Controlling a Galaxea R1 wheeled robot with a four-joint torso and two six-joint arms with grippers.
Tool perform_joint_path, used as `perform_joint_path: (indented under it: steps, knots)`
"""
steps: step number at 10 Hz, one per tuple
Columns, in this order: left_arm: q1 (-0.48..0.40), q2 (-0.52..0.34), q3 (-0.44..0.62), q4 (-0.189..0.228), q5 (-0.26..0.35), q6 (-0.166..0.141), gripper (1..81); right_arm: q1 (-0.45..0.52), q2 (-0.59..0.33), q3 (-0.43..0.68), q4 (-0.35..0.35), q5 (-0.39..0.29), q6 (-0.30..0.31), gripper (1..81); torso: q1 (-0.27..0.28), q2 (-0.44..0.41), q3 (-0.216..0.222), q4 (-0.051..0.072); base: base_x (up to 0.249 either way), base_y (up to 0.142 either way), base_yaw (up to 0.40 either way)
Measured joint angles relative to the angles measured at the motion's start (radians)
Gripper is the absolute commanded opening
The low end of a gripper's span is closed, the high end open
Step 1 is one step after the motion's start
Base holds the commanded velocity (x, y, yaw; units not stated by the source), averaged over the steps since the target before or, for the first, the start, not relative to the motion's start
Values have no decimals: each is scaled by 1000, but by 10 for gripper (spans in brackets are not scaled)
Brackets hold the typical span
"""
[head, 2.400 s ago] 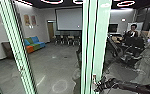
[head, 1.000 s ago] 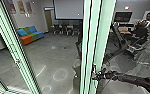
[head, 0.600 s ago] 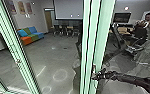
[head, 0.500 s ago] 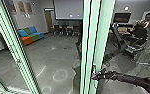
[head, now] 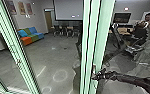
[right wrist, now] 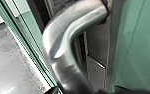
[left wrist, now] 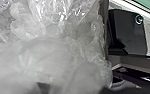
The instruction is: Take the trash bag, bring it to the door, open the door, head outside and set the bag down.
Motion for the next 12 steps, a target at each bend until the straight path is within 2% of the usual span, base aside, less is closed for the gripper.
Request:
perform_joint_path:
  steps: [3, 6, 8, 10, 12]
  knots:
    - [-3, 0, 0, 0, 2, 0, 10, -2, -17, 29, 62, -66, -31, 811, 0, -3, 1, -2, 130, 0, 0]
    - [-2, 0, 0, 0, 1, 0, 10, 5, -13, 0, 63, -47, 9, 811, 1, -3, 1, -2, 135, 0, 0]
    - [-3, 0, 0, 0, 0, 0, 10, 7, -11, -36, 55, 14, 47, 811, 3, -3, 1, -2, 135, 0, 0]
    - [-4, 0, 0, 0, 0, 0, 10, 6, -13, -64, 34, 70, 46, 811, 4, -2, 1, -2, 0, 0, 0]
    - [-17, 0, 0, 0, -3, 0, 10, 11, -10, -106, 5, 156, 36, 811, 9, 0, -1, -2, 0, 0, 0]
